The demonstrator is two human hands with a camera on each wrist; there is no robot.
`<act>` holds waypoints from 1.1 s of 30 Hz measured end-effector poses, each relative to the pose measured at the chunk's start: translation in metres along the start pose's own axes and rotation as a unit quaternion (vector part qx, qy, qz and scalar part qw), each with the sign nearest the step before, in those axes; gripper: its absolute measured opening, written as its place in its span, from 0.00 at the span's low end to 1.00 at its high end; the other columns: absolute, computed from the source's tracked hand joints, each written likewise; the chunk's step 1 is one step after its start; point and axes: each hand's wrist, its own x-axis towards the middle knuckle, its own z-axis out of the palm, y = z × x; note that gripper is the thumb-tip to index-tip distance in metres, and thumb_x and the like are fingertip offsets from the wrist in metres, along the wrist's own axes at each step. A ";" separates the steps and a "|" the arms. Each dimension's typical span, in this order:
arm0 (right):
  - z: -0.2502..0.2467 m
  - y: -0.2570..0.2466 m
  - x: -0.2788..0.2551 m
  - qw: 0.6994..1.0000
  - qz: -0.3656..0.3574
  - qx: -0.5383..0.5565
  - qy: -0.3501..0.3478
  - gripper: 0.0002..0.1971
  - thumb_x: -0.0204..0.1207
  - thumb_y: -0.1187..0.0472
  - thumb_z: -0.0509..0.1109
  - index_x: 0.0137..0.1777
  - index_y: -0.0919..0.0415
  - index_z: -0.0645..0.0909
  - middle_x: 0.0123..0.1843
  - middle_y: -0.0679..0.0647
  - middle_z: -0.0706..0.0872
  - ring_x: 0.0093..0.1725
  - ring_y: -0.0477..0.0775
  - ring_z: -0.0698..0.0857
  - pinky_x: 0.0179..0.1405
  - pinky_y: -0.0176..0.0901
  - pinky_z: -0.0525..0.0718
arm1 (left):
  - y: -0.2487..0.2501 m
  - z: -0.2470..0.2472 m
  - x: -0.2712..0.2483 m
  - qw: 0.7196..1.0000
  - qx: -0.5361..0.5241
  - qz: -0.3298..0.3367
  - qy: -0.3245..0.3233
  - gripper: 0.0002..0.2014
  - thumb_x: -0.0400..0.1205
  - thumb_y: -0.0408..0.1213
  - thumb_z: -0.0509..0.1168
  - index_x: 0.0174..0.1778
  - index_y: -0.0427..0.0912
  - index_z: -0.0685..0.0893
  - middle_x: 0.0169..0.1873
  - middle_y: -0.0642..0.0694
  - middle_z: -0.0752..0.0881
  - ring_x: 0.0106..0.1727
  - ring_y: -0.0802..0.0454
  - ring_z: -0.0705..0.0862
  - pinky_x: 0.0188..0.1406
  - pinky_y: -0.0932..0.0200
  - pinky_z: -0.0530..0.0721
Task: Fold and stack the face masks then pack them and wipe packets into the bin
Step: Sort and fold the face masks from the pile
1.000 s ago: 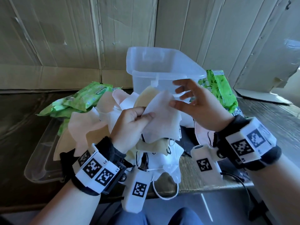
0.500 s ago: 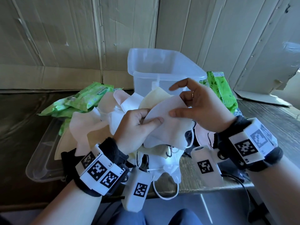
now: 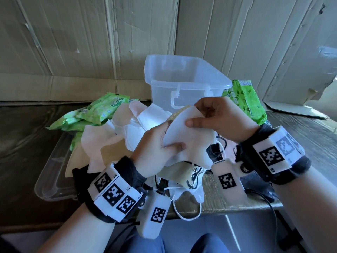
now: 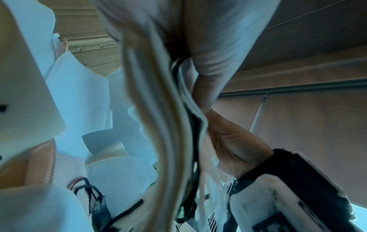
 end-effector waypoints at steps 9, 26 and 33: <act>-0.001 -0.004 -0.015 0.989 -0.121 -0.071 0.051 0.15 0.53 0.57 0.80 0.36 0.43 0.79 0.34 0.41 0.83 0.33 0.37 0.76 0.34 0.29 0.70 | -0.004 -0.001 0.003 0.997 -0.023 0.059 0.033 0.39 0.73 0.24 0.72 0.72 0.59 0.62 0.62 0.75 0.71 0.61 0.81 0.73 0.64 0.73 0.71; -0.009 0.006 -0.023 0.985 -0.048 -0.052 0.156 0.17 0.62 0.54 0.71 0.40 0.70 0.76 0.37 0.70 0.83 0.35 0.65 0.81 0.40 0.59 0.80 | -0.003 -0.004 0.006 0.989 -0.099 -0.053 0.100 0.04 0.71 0.35 0.74 0.37 0.51 0.90 0.37 0.51 0.91 0.41 0.55 0.85 0.48 0.56 0.82; 0.010 -0.004 -0.038 0.949 -0.127 -0.216 0.193 0.05 0.62 0.57 0.68 0.37 0.51 0.75 0.37 0.43 0.77 0.37 0.43 0.79 0.44 0.52 0.77 | 0.017 0.000 0.011 0.942 -0.284 -0.152 0.098 0.22 0.83 0.52 0.54 0.43 0.40 0.89 0.41 0.44 0.90 0.39 0.51 0.86 0.39 0.58 0.83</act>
